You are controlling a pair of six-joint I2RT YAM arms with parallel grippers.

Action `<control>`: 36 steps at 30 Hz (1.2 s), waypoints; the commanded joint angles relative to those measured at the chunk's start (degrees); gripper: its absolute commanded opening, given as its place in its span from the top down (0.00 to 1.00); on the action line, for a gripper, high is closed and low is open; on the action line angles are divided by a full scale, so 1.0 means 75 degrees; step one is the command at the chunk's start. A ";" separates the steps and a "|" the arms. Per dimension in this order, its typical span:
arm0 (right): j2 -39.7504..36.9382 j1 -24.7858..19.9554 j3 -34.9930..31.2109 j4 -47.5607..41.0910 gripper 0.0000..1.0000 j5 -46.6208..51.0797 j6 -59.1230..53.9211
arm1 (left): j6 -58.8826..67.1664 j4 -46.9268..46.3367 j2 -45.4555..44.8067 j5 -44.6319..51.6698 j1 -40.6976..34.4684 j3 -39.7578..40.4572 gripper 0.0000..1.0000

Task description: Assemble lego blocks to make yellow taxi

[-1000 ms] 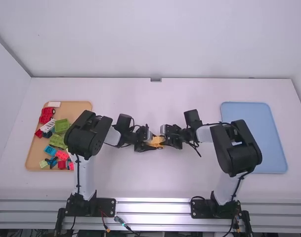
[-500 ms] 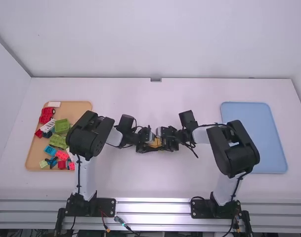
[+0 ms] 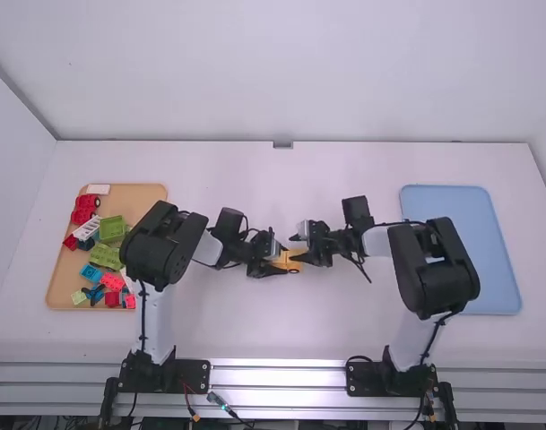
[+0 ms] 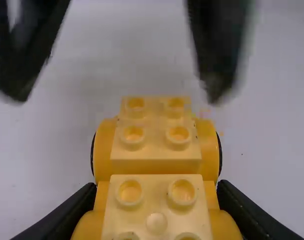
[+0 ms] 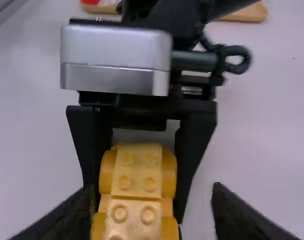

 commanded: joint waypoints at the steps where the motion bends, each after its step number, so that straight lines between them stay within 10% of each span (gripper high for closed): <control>1: -0.0111 -0.0213 -0.0009 -0.0052 0.89 -0.0679 0.0029 | -0.0082 -0.0067 0.0117 -0.0067 0.0026 0.0041 0.79; 2: -0.0111 -0.0248 -0.0009 -0.0122 1.00 -0.0597 0.0032 | -0.0079 -0.0064 0.0117 -0.0067 0.0026 0.0041 0.79; 36: 0.0711 0.0379 0.0023 -0.0157 1.00 0.0358 -0.0140 | -0.0629 0.0248 0.0117 -0.0268 0.0026 0.0041 0.82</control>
